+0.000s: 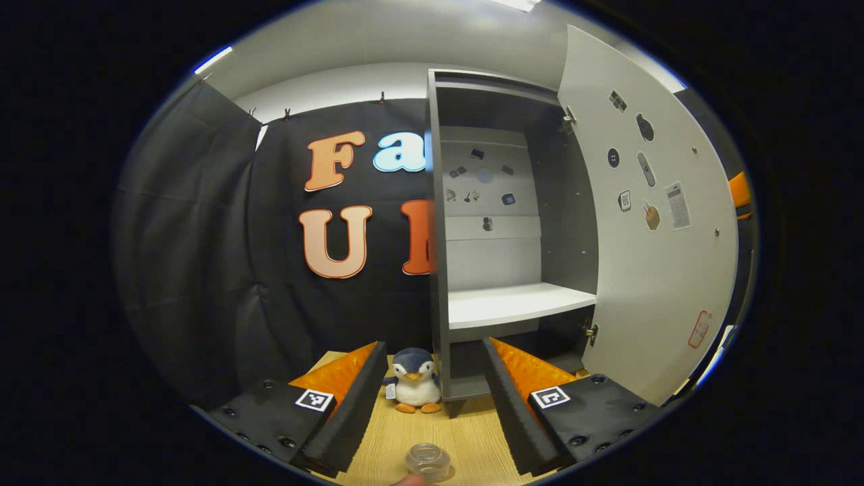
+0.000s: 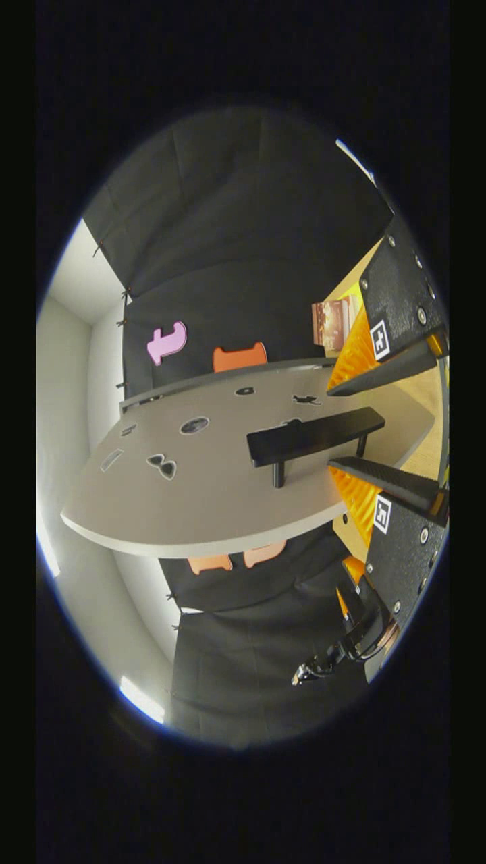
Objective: Open the cabinet door with the right hand, grasp the bottle in the cabinet with the left hand and place it on the coaster, then close the cabinet door with the right hand.
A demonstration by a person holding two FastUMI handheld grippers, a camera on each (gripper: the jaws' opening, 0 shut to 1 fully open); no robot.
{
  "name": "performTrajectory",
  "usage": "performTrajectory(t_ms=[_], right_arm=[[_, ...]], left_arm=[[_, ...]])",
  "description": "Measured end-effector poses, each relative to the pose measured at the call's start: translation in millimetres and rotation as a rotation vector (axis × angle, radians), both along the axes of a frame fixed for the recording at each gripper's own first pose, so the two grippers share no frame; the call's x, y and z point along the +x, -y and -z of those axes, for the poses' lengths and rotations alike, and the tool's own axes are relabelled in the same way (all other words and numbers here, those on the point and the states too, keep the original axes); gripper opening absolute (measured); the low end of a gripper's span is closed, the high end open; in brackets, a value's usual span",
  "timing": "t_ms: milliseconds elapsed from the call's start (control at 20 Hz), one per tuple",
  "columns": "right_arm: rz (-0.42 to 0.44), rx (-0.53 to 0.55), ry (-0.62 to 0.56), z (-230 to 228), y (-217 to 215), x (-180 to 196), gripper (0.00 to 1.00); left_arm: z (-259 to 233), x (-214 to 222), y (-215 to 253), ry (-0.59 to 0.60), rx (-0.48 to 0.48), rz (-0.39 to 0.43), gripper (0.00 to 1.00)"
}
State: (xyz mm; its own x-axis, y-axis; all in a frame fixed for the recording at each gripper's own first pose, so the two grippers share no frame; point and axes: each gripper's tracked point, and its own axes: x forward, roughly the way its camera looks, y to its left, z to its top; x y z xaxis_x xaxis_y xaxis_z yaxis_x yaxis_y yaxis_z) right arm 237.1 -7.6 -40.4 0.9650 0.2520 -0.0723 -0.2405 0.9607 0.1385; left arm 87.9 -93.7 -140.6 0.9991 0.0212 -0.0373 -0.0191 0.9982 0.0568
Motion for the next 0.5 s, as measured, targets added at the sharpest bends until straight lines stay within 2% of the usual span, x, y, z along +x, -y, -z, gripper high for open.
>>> performTrajectory(t_ms=[300,450,500], right_arm=[[-0.075,0.009,-0.004,5.4,-44.6,23.0,0.60],[-0.111,-0.026,0.024,4.5,-70.8,35.9,0.61],[-0.113,-0.046,0.037,2.3,-77.7,37.6,0.67]], left_arm=[[6.8,5.8,-25.2,-0.002,0.004,-0.035,0.91],[10.0,11.3,-36.1,-0.007,0.010,-0.051,0.91],[11.2,14.0,-40.6,-0.008,0.013,-0.058,0.91]])
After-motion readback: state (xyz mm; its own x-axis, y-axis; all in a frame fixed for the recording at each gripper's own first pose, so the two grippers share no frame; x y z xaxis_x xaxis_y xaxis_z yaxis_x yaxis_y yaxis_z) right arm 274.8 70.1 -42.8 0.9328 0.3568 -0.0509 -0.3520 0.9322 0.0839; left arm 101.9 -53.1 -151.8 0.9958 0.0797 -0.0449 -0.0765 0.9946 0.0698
